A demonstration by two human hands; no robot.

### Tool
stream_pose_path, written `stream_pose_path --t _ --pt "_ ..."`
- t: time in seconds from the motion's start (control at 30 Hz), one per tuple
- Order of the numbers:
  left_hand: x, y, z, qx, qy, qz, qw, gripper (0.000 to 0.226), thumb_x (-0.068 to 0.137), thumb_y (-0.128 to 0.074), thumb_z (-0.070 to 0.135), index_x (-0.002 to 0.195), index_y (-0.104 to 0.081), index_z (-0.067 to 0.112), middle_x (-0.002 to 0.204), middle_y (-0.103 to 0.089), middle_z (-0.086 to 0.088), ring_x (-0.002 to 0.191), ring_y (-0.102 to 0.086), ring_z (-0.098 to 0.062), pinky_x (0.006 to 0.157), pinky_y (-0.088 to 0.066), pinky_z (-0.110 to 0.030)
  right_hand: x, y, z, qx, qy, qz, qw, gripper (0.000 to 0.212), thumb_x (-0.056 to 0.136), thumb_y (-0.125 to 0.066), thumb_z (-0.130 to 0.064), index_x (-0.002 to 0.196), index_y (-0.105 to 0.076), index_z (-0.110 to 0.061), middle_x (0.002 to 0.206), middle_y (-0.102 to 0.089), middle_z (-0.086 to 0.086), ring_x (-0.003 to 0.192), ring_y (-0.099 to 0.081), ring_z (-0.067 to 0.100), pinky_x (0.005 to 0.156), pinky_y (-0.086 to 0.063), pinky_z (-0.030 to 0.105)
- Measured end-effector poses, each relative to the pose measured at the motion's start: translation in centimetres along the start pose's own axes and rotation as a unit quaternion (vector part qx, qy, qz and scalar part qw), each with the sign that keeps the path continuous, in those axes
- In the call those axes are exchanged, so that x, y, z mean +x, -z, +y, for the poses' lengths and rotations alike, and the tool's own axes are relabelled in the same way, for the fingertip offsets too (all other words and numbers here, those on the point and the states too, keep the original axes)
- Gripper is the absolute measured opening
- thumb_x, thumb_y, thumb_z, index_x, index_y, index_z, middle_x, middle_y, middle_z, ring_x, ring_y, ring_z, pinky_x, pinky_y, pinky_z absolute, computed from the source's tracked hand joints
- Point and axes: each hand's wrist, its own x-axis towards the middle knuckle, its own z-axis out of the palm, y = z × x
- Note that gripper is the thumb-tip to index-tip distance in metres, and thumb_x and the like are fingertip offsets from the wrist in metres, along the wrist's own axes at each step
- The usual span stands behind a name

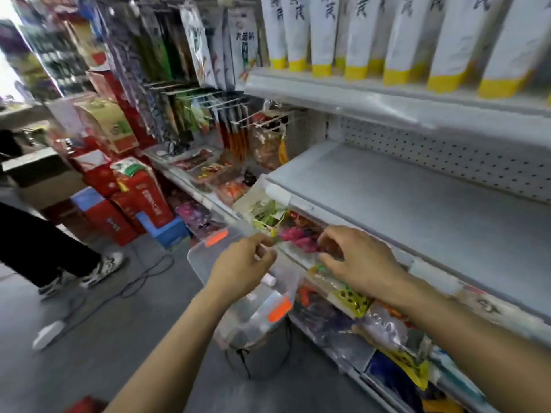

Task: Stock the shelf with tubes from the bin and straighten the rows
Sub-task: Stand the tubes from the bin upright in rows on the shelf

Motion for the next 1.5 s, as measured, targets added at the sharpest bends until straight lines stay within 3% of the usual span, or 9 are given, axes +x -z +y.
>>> stream_pose_path --t 0.27,0.43,0.57,0.9,1.17,1.27,1.37,1.43,1.5 --pt "6.0 0.0 -15.9 -0.031 0.158 -0.081 0.984 0.025 0.093 -0.055 0.038 0.115 -0.060 0.027 0.108 -0.069 0.002 0.097 -0.065 -0.022 0.088 -0.051 -0.036 10.7 -14.7 -2.9 0.078 -0.053 -0.179 0.979 0.019 0.081 -0.054 -0.034 0.096 -0.059 -0.024 0.094 -0.063 -0.004 0.089 -0.061 0.020 0.078 -0.052 0.036" --pt "10.6 -4.0 -22.2 -0.068 0.221 -0.145 0.962 0.027 0.094 -0.056 0.038 0.117 -0.059 0.025 0.109 -0.067 -0.002 0.099 -0.065 -0.026 0.092 -0.051 -0.039 17.0 -21.9 -1.5 0.062 -0.068 -0.276 0.957 0.013 0.081 -0.055 -0.040 0.086 -0.046 -0.032 0.093 -0.055 -0.008 0.084 -0.055 0.015 0.069 -0.043 0.030" --pt "15.0 -8.8 -26.3 -0.113 0.268 -0.171 0.941 0.033 0.093 -0.058 0.033 0.122 -0.057 0.018 0.119 -0.065 -0.007 0.105 -0.062 -0.029 0.096 -0.049 -0.038 22.3 -27.9 -0.6 0.058 -0.094 -0.320 0.941 0.017 0.086 -0.058 -0.030 0.101 -0.056 -0.023 0.108 -0.061 0.001 0.096 -0.060 0.022 0.073 -0.042 0.028" --pt "24.7 -23.8 -37.4 0.027 0.350 -0.214 0.911 0.065 0.091 -0.059 0.027 0.144 -0.027 0.009 0.146 -0.032 -0.017 0.129 -0.041 -0.036 0.107 -0.037 -0.044 31.0 -45.7 3.4 -0.008 -0.145 -0.359 0.922 0.050 0.088 -0.057 -0.017 0.134 -0.042 -0.005 0.136 -0.046 0.018 0.126 -0.044 0.033 0.100 -0.041 0.037" --pt "26.3 -30.6 -40.2 0.218 0.264 -0.186 0.921 0.052 0.096 -0.052 0.027 0.141 -0.033 0.011 0.141 -0.046 -0.013 0.125 -0.047 -0.033 0.101 -0.039 -0.043 30.8 -52.1 4.6 -0.149 -0.130 -0.322 0.926 0.068 0.093 -0.056 -0.023 0.145 -0.019 0.002 0.144 -0.040 0.021 0.128 -0.046 0.033 0.102 -0.040 0.036" --pt "26.3 -31.4 -40.6 0.198 0.273 -0.208 0.918 0.047 0.095 -0.055 0.029 0.135 -0.039 0.010 0.135 -0.053 -0.012 0.122 -0.054 -0.029 0.099 -0.042 -0.040 30.4 -53.5 5.3 -0.062 -0.185 -0.343 0.919 0.079 0.083 -0.067 -0.036 0.144 -0.026 -0.005 0.141 -0.047 0.016 0.125 -0.051 0.033 0.100 -0.044 0.039" --pt "25.8 -31.2 -40.4 0.079 0.336 -0.256 0.903 0.065 0.088 -0.065 0.037 0.137 -0.035 0.008 0.135 -0.053 -0.011 0.122 -0.055 -0.029 0.095 -0.045 -0.037 29.7 -56.3 7.3 0.095 -0.264 -0.375 0.884 0.082 0.051 -0.063 -0.067 0.119 -0.055 -0.023 0.110 -0.068 0.003 0.094 -0.068 0.025 0.083 -0.057 0.043" --pt "25.1 -30.3 -39.9 0.002 0.374 -0.262 0.889 0.076 0.083 -0.069 0.042 0.142 -0.034 0.009 0.137 -0.051 -0.010 0.122 -0.055 -0.029 0.094 -0.045 -0.035 29.1 -54.6 6.7 0.188 -0.318 -0.370 0.853 0.065 0.051 -0.061 -0.067 0.100 -0.063 -0.025 0.097 -0.069 0.001 0.086 -0.068 0.022 0.081 -0.058 0.041" --pt "24.1 -28.6 -38.9 -0.049 0.396 -0.230 0.888 0.078 0.080 -0.073 0.039 0.142 -0.035 0.010 0.136 -0.051 -0.009 0.119 -0.055 -0.027 0.088 -0.046 -0.032 28.6 -50.0 4.3 0.234 -0.360 -0.347 0.834 0.029 0.073 -0.065 -0.046 0.091 -0.061 -0.023 0.089 -0.064 0.004 0.080 -0.064 0.022 0.072 -0.055 0.033"
